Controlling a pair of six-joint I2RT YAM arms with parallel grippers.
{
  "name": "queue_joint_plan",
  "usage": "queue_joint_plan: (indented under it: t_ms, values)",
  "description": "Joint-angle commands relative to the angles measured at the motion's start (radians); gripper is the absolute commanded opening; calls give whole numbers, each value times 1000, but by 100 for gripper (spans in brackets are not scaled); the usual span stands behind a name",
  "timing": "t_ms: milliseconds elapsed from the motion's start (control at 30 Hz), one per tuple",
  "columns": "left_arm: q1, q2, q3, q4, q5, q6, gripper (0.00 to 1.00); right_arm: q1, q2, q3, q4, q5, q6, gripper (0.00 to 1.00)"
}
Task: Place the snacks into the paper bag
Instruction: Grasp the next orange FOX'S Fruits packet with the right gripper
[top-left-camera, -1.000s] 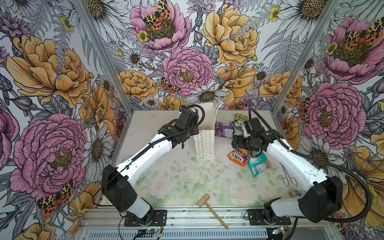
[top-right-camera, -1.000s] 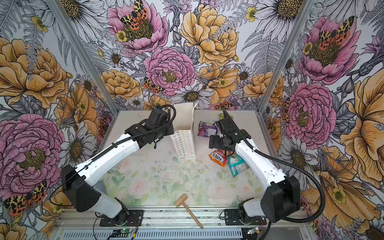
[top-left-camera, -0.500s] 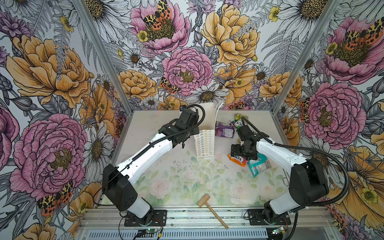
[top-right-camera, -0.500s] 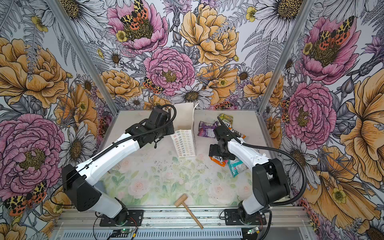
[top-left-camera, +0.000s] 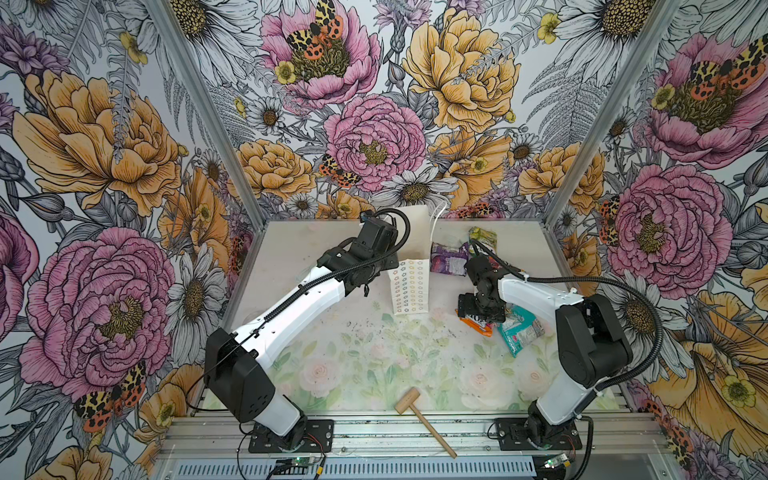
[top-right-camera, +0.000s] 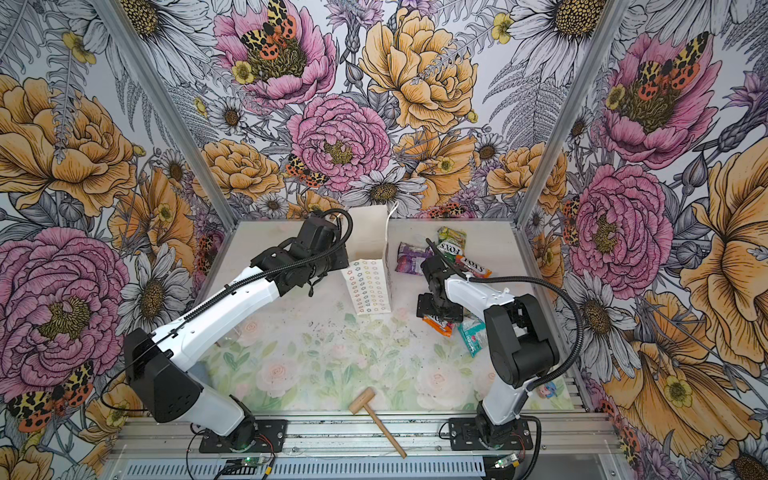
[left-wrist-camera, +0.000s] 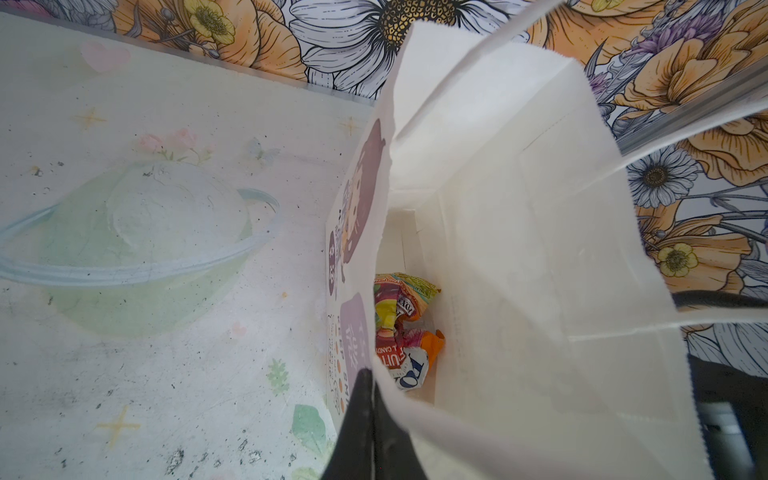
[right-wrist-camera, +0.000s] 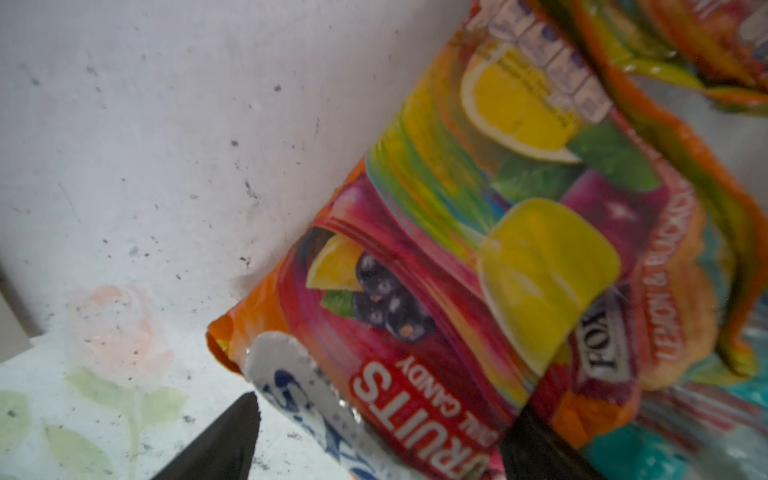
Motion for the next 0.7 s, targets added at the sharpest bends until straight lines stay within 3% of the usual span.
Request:
queue_joint_plan:
  t_ms: [0,200,533,667]
  values:
    - [-4,5,25,14,9,7,0,-8,28,-12,39,10,-3,84]
    - [-4,8,25,15,7,7,0,-8,60,-13,51,1,-9,66]
    - [-5,7,21,14,7,6,0,-11,59,-16,76,-47,-29,5]
    - [-5,7,21,13,10,4,0,-12,21,-14,85,-85,-50,0]
